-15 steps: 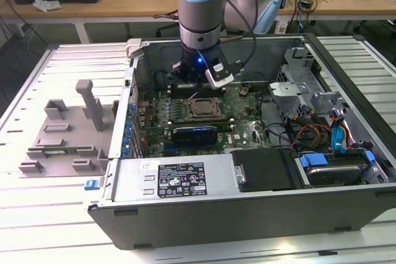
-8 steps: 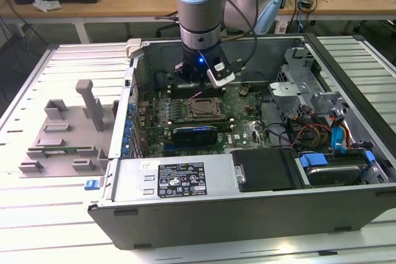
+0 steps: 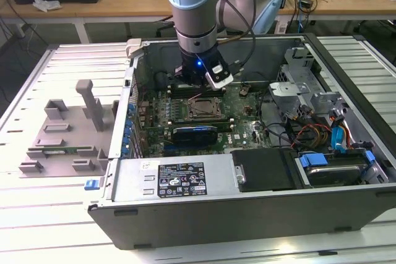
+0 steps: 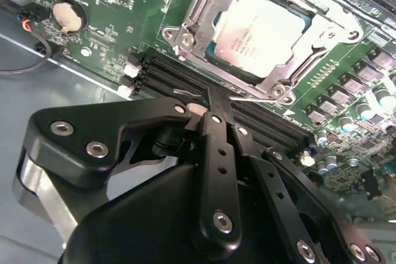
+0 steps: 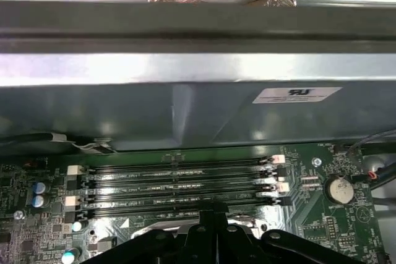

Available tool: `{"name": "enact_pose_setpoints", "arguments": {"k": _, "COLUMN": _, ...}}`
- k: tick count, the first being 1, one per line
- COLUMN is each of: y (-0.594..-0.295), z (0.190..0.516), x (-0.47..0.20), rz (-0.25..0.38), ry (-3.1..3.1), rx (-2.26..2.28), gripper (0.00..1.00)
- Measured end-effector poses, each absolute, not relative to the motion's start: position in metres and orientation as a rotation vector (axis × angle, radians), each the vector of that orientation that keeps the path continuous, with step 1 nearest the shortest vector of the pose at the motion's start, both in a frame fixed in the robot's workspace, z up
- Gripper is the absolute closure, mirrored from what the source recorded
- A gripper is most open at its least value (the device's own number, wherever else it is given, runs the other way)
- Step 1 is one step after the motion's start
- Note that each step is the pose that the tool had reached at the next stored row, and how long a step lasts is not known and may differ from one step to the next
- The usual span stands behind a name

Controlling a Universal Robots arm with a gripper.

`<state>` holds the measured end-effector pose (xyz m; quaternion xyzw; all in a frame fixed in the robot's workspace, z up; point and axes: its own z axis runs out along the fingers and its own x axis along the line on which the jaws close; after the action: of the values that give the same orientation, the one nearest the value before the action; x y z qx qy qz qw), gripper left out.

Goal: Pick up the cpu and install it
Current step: 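Install the first cpu locking lever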

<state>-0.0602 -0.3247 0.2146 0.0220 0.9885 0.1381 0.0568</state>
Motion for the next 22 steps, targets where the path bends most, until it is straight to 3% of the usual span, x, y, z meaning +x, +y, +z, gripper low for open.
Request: {"name": "enact_pose_setpoints", "arguments": {"k": 22, "y": -0.321, "z": 0.202, "x": -0.071, "rz": 0.415, "ry": 2.938, "rx": 0.100, "gripper": 0.89}}
